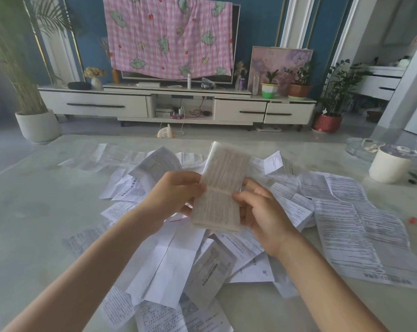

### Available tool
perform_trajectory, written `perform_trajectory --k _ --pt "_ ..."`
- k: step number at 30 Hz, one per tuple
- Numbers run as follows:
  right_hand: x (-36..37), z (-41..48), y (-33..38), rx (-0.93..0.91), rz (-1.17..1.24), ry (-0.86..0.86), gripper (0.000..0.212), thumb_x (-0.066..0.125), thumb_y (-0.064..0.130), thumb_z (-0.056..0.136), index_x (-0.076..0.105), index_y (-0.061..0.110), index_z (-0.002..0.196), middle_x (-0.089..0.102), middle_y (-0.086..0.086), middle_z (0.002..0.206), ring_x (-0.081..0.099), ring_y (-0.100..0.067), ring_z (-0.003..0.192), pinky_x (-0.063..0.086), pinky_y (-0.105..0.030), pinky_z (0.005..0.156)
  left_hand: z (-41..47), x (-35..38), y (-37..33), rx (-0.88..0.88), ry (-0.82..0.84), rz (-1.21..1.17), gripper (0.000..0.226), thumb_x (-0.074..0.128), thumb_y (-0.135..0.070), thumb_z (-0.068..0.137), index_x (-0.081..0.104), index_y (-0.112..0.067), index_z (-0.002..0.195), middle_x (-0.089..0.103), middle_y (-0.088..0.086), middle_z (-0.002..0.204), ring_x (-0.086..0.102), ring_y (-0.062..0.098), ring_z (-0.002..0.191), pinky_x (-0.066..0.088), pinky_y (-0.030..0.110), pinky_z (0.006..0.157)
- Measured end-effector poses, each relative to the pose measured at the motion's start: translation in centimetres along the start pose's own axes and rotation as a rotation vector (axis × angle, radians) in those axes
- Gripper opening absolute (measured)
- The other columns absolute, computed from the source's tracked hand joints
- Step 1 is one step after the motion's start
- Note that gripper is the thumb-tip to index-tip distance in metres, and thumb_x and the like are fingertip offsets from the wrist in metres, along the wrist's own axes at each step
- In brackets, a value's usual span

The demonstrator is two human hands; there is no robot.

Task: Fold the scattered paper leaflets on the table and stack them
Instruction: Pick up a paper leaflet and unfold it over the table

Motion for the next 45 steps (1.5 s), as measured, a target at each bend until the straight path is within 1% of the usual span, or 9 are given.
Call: perform_trajectory --k 6,12,16,22,29,32,35,41,45 --pt "0.9 0.1 -0.4 0.026 0.069 0.072 0.044 0.044 -0.005 0.089 0.07 0.02 0.065 0.067 -0.001 0.074 0.063 -0.013 0.066 0.051 -0.031 0.061 -0.2 0.0 1.4 -0.114 -0.053 -0.241 0.028 0.042 0.0 0.09 0.068 -0.007 0.083 0.063 0.013 0.076 0.061 0.02 0.061 0.052 0.025 0.056" --pt "-0.7 -0.2 1.9 -0.233 -0.273 -0.093 0.055 0.036 -0.018 0.082 0.064 0.017 0.052 0.067 0.004 0.067 0.062 -0.015 0.072 0.05 -0.028 0.06 -1.5 3.2 3.1 -0.292 0.21 -0.394 0.039 0.041 -0.032 0.097 0.065 -0.001 0.092 0.068 0.016 0.077 0.069 0.027 0.065 0.057 0.032 0.051" --pt "-0.5 -0.6 2.9 -0.334 -0.387 -0.106 0.048 0.038 -0.013 0.086 0.07 0.016 0.068 0.07 0.009 0.076 0.061 -0.008 0.078 0.049 -0.019 0.068 -1.7 3.3 2.8 -0.156 0.199 -0.262 0.023 0.053 -0.012 0.093 0.061 0.005 0.105 0.07 0.016 0.079 0.071 0.025 0.068 0.057 0.029 0.054" --pt "0.6 -0.4 -0.4 -0.005 -0.26 0.065 0.035 0.04 0.035 0.099 0.063 0.011 0.108 0.069 -0.015 0.095 0.069 -0.022 0.078 0.055 -0.028 0.055 -1.3 1.6 3.2 -0.079 -0.047 -0.225 0.017 0.057 -0.005 0.09 0.061 0.006 0.102 0.068 0.023 0.09 0.07 0.035 0.073 0.059 0.033 0.057" --pt "-0.7 -0.4 0.2 -0.02 -0.216 0.034 0.027 0.069 0.0 0.078 0.062 -0.006 0.103 0.07 -0.019 0.095 0.071 -0.02 0.073 0.056 -0.025 0.053 -1.3 1.9 2.7 -0.033 -0.021 -0.229 0.021 0.065 0.006 0.081 0.064 0.001 0.101 0.07 0.019 0.086 0.07 0.031 0.07 0.059 0.033 0.058" --pt "-0.4 -0.4 0.7 -0.08 -0.244 0.005 0.024 0.07 -0.003 0.077 0.062 -0.006 0.1 0.069 -0.014 0.088 0.07 -0.017 0.067 0.055 -0.026 0.05 -1.2 1.7 2.5 -0.035 0.017 -0.176 0.039 0.081 -0.015 0.067 0.067 -0.006 0.102 0.072 0.014 0.091 0.071 0.029 0.08 0.06 0.035 0.07" --pt "0.6 -0.6 0.6 -0.088 -0.242 0.023 0.024 0.069 0.0 0.08 0.061 -0.002 0.103 0.067 -0.013 0.09 0.07 -0.019 0.066 0.056 -0.027 0.051 -1.4 1.1 2.6 -0.052 -0.123 -0.247 0.039 0.06 -0.048 0.081 0.068 -0.01 0.089 0.069 0.007 0.082 0.067 0.021 0.076 0.054 0.029 0.07" --pt "2.0 -0.8 -1.1 0.049 -0.237 0.019 0.027 0.062 0.035 0.086 0.067 0.01 0.095 0.069 -0.005 0.087 0.066 -0.018 0.081 0.054 -0.034 0.068 -3.4 0.8 1.0 0.217 -0.537 -0.079 0.038 0.047 -0.025 0.096 0.044 -0.002 0.066 0.045 0.001 0.061 0.04 0.013 0.059 0.037 0.028 0.055" --pt "1.0 -1.0 1.3 -0.254 -0.379 -0.274 0.054 0.05 0.06 0.079 0.051 0.011 0.056 0.05 0.009 0.049 0.047 -0.006 0.049 0.037 -0.02 0.051 -3.6 1.2 0.3 0.305 -0.574 -0.064 0.036 0.048 -0.016 0.096 0.039 -0.009 0.061 0.04 -0.005 0.055 0.032 0.005 0.05 0.029 0.016 0.046"
Point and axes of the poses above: each hand's wrist, its own z-axis towards the middle knuckle, its own x-axis out of the palm, y = z × x, the point moved 10 cm from there along z, towards the middle knuckle
